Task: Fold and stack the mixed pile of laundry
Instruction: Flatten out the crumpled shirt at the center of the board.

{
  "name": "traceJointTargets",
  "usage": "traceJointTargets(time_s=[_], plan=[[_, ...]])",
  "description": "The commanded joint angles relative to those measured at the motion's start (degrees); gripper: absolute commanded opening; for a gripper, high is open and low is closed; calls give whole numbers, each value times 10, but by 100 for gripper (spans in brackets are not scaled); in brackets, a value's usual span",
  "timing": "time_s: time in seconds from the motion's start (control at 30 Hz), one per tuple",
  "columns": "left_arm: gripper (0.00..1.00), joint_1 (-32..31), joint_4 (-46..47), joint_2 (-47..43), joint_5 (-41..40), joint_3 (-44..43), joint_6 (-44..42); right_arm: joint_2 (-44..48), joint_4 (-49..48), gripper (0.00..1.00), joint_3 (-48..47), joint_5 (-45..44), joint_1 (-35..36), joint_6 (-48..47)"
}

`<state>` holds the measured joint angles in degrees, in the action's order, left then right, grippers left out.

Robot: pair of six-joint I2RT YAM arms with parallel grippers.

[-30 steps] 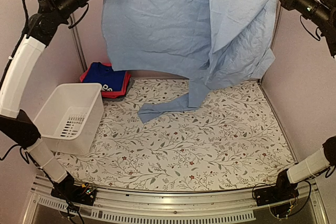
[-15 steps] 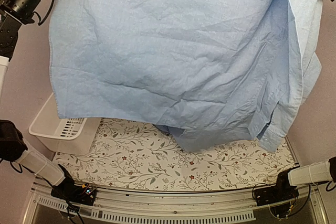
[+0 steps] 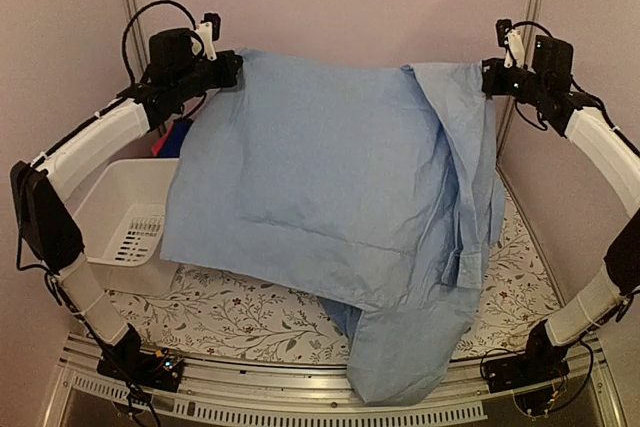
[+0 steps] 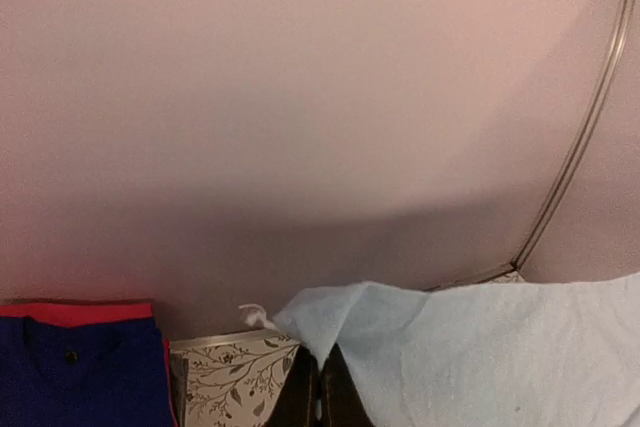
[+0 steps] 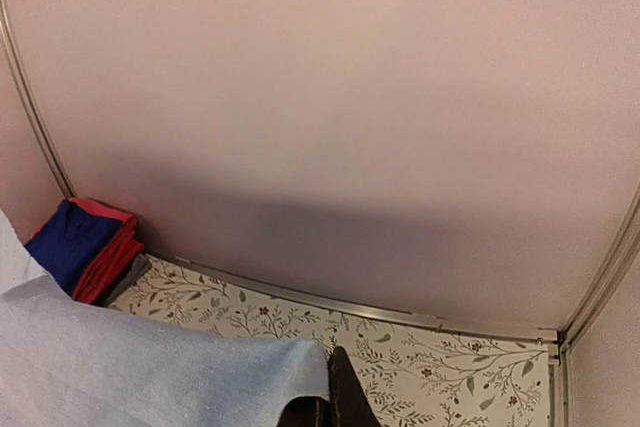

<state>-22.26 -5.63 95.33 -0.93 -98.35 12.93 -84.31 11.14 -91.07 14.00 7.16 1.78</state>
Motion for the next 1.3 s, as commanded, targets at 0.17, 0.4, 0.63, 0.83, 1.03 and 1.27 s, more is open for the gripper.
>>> traceJointTargets(time_s=[0.17, 0.4, 0.63, 0.83, 1.03, 1.27], plan=[[48, 71, -178, 318, -14, -303, 77, -343, 155, 78, -318, -50, -26, -4], [89, 70, -199, 291, -41, -248, 77, -360, 182, 99, -278, -106, -30, -3], [92, 53, -174, 239, 1, -132, 67, -384, 258, 99, -236, -85, -54, 35], [92, -3, -157, 206, 108, -19, 21, -335, 250, 91, -124, 66, -54, 41], [89, -43, -162, 212, 153, 68, 27, -307, 202, 86, 38, 147, -54, 91], [84, -53, -178, 243, 162, 118, 38, -304, 181, 85, 161, 155, -54, 117]])
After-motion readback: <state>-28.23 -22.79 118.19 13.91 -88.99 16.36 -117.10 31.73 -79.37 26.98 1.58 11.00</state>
